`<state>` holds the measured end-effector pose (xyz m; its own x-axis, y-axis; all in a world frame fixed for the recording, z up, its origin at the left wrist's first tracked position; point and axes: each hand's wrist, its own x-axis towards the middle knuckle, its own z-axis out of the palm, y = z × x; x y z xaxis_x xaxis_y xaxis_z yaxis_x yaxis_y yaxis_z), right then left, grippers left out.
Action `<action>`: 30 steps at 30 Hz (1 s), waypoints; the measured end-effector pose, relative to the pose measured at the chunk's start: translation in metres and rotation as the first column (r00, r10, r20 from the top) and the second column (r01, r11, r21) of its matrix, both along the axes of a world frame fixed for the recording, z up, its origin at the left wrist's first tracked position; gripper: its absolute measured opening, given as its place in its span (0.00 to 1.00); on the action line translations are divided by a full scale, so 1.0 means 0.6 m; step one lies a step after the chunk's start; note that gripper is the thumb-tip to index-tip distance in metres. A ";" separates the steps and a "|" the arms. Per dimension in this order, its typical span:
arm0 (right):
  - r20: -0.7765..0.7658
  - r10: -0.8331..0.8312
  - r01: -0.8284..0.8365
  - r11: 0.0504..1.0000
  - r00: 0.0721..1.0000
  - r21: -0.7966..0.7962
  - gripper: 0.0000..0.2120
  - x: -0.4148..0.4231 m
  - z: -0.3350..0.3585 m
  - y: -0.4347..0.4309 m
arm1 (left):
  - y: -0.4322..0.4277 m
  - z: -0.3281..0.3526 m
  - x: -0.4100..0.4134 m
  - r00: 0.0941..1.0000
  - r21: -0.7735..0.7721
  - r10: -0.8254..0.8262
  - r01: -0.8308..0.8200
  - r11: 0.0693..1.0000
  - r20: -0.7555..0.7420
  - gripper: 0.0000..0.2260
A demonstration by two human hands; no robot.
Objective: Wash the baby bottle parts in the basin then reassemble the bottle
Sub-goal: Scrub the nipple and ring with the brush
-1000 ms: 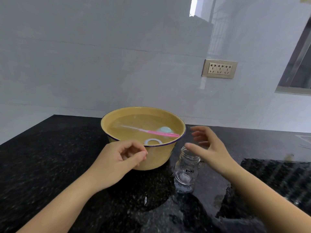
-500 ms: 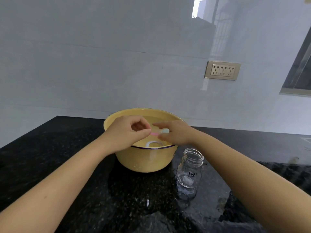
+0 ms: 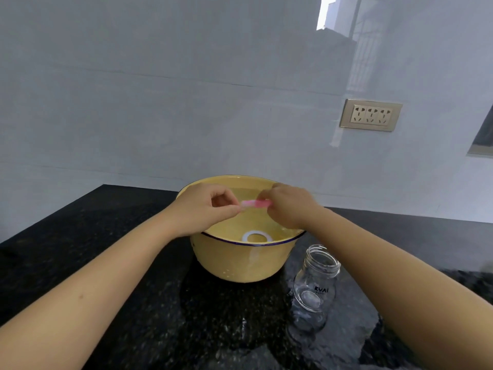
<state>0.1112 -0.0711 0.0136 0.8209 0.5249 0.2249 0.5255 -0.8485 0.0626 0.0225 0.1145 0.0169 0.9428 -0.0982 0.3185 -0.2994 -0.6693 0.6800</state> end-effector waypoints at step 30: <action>0.104 -0.118 0.098 0.979 0.988 0.177 0.15 0.030 -0.027 -0.035 | -0.037 0.006 0.088 0.838 0.360 -0.288 0.475 0.803 -0.463 0.21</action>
